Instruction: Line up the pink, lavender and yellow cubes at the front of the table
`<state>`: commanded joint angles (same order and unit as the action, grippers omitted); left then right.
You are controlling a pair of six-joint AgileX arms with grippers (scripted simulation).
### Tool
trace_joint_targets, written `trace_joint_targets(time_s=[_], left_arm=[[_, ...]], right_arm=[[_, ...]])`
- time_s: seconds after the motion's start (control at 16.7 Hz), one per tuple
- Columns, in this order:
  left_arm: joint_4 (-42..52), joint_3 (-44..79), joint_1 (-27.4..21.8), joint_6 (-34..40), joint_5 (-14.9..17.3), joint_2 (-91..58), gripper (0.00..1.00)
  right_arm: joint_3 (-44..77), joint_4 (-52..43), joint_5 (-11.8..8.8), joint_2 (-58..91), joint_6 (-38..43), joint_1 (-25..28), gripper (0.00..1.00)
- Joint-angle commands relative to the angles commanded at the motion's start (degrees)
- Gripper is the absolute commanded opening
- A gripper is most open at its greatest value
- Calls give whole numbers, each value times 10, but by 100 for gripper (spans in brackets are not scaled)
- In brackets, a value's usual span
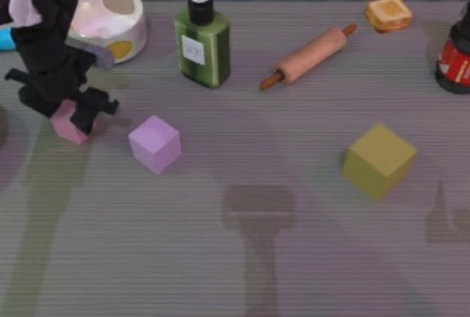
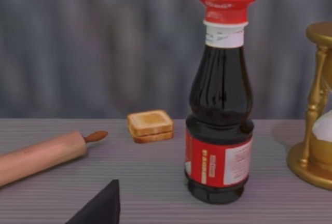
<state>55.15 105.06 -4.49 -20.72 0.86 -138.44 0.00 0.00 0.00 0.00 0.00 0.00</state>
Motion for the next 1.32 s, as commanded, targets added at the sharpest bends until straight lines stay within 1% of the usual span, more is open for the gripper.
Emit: trace_joint_targets(time_s=[0.18, 0.48, 0.72, 0.9, 1.08, 1.2, 1.32], left_arm=[[24, 21, 1, -1, 0, 6, 0], [124, 84, 10, 1, 0, 37, 0], [131, 90, 11, 1, 0, 41, 0], [130, 90, 1, 7, -1, 39, 0], [137, 102, -41, 62, -3, 33, 0], [143, 112, -87, 125, -4, 28, 0], [152, 121, -142, 204, -6, 23, 0]], right_arm=[[0, 0, 0, 0, 0, 0, 100], [0, 0, 0, 0, 0, 0, 100], [0, 0, 0, 0, 0, 0, 100], [0, 0, 0, 0, 0, 0, 100], [0, 0, 0, 0, 0, 0, 100], [0, 0, 0, 0, 0, 0, 100], [0, 0, 0, 0, 0, 0, 100]])
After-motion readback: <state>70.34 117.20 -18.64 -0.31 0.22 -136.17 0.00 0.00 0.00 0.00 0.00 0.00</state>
